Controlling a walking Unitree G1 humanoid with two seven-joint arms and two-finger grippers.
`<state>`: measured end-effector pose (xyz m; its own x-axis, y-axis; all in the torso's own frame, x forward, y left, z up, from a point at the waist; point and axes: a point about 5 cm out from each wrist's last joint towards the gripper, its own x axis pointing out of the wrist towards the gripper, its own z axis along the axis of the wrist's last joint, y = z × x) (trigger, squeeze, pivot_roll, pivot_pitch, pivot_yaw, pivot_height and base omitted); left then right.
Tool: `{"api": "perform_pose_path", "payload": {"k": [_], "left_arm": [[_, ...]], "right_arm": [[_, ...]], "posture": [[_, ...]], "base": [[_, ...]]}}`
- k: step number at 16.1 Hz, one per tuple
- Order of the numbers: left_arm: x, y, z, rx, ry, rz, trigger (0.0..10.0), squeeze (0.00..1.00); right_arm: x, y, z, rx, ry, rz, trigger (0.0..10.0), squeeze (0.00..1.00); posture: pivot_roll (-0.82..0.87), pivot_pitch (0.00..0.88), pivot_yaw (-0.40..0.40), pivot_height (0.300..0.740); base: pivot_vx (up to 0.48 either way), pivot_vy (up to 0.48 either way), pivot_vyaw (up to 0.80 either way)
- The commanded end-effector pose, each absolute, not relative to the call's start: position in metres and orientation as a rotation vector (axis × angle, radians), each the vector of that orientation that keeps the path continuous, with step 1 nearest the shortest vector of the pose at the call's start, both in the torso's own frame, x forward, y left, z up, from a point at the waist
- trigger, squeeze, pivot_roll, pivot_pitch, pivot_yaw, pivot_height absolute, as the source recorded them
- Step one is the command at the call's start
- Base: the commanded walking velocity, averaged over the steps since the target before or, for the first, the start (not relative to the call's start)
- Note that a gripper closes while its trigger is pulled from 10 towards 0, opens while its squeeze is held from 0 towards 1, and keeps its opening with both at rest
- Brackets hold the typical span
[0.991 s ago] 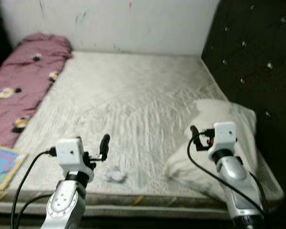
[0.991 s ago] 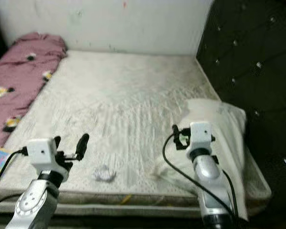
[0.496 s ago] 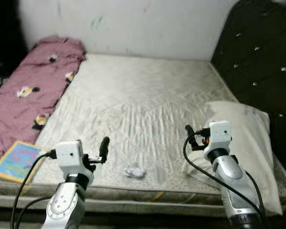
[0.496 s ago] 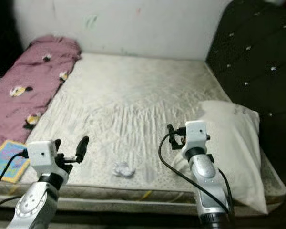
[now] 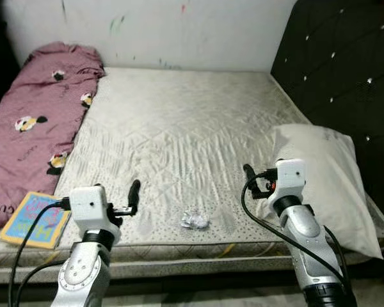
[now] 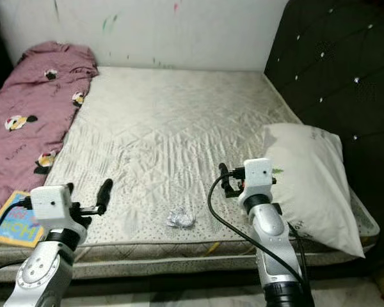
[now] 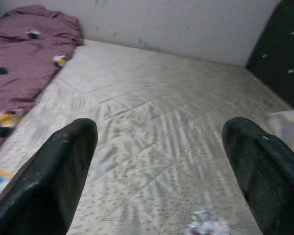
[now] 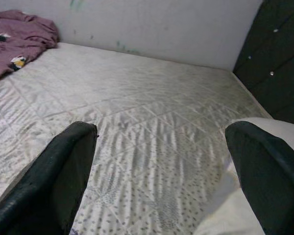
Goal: Clean up the room
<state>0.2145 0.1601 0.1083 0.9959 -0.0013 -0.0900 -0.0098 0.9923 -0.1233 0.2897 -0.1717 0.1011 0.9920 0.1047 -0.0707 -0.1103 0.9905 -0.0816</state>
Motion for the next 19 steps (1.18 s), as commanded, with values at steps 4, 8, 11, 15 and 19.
{"api": "perform_pose_path", "payload": {"k": [4,8,11,15,19], "left_arm": [[0.2141,0.1650,0.1133,-0.112,0.066,0.040,10.0,0.00],[0.2139,0.1650,0.1127,-0.090,0.067,0.030,10.0,0.00],[0.2136,0.1636,0.1141,-0.093,0.053,0.008,10.0,0.00],[0.2135,0.1630,0.1145,-0.093,0.050,-0.002,10.0,0.00],[0.2132,0.1621,0.1136,-0.091,0.052,-0.010,10.0,0.00]], "right_arm": [[0.2912,-0.1751,0.1043,-0.089,0.063,0.089,10.0,0.00],[0.2913,-0.1746,0.1046,-0.087,0.059,0.090,10.0,0.00],[0.2912,-0.1740,0.1050,-0.088,0.057,0.091,10.0,0.00],[0.2912,-0.1736,0.1050,-0.089,0.056,0.090,10.0,0.00],[0.2913,-0.1720,0.1057,-0.094,0.050,0.094,10.0,0.00]], "posture": [[0.01,0.000,-0.069,0.740],[0.01,0.000,-0.068,0.740],[0.01,0.000,-0.067,0.740],[0.01,0.000,-0.065,0.740],[0.01,0.000,-0.063,0.740]], "base": [[0.000,0.000,-0.80],[0.000,0.000,-0.20],[0.000,0.000,0.00],[0.295,0.000,0.00],[0.300,0.000,0.00]]}}
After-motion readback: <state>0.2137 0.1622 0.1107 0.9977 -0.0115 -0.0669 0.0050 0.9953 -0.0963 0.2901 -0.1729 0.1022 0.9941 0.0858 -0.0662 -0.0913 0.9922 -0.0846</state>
